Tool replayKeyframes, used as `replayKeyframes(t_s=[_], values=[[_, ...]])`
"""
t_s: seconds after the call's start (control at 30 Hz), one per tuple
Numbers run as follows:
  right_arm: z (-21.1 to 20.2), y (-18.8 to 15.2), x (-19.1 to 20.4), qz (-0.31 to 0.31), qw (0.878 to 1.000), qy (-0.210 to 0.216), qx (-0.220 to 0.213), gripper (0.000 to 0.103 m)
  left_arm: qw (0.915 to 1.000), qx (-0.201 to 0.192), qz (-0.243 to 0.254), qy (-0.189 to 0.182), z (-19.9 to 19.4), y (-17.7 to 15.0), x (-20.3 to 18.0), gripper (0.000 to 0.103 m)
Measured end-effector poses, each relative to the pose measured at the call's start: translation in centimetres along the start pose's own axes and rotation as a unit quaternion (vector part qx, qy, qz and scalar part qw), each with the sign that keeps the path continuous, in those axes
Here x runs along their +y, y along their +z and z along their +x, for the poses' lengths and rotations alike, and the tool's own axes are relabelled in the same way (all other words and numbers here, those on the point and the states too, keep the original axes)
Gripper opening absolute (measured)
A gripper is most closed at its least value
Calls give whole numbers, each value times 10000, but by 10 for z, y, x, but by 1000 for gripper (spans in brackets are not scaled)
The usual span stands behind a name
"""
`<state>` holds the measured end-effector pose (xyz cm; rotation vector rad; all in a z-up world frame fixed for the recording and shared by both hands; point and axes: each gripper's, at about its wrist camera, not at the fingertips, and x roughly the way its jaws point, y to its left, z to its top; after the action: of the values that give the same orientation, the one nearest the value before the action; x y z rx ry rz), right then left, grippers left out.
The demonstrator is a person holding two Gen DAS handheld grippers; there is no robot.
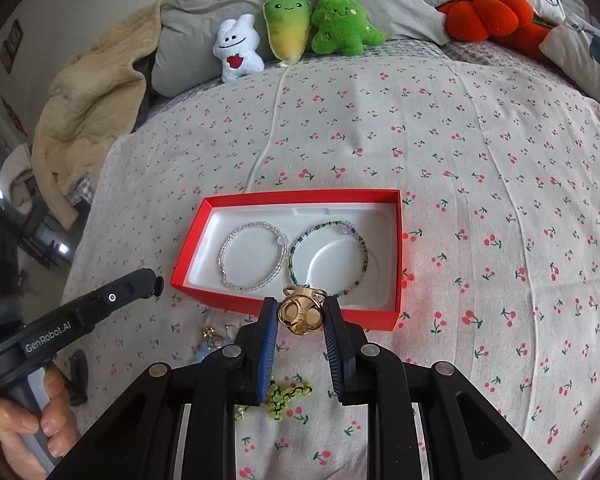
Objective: Organize jewelry
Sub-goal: 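Lower the clip and gold pendant into the red box and open both tools, then move both open tools back over the remaining jewelry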
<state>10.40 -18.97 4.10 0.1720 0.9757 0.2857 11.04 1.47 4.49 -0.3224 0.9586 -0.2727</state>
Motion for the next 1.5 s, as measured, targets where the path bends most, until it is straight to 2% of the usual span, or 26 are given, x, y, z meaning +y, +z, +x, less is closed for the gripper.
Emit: replayKeyframes(t_s=[0.1, 0.5, 0.63, 0.97, 1.0, 1.03, 1.1, 1.13, 1.17, 1.23, 1.4, 1.5], values=[[5, 4, -4, -2, 10000, 60, -35, 23, 9999, -13, 102, -89, 9, 3, -8, 15], [18, 5, -12, -29, 10000, -25, 72, 23, 9997, 196, 139, -14, 39, 3, -16, 15], [19, 6, -16, -15, 9999, -67, 76, 23, 9996, 129, 234, 74, 35, 2, -19, 26], [12, 7, -18, -64, 9999, 34, -83, 25, 9986, 21, 362, 387, 12, -4, -21, 41], [11, 6, -18, -78, 9999, 35, -103, 26, 9984, 30, 384, 417, 10, -5, -21, 47], [9, 6, -17, -90, 9999, 28, -123, 27, 9982, 30, 404, 439, 8, -7, -21, 54], [4, 5, -17, -100, 9998, 6, -165, 31, 9978, 13, 442, 484, 3, -10, -21, 60], [2, 4, -16, -100, 9998, -3, -186, 36, 9977, 10, 458, 506, 1, -12, -21, 61], [-1, 3, -16, -104, 9997, -5, -216, 47, 9975, 15, 467, 525, -1, -13, -20, 62], [-7, 0, -15, -127, 9995, -13, -297, 56, 9974, 27, 466, 545, -6, -16, -18, 66], [-16, -11, -13, -175, 9995, -122, -246, 56, 9968, 69, 446, 661, -13, -24, -11, 77], [-19, -20, -10, -261, 9994, -173, -177, 57, 9964, 165, 452, 701, -15, -31, -6, 78]])
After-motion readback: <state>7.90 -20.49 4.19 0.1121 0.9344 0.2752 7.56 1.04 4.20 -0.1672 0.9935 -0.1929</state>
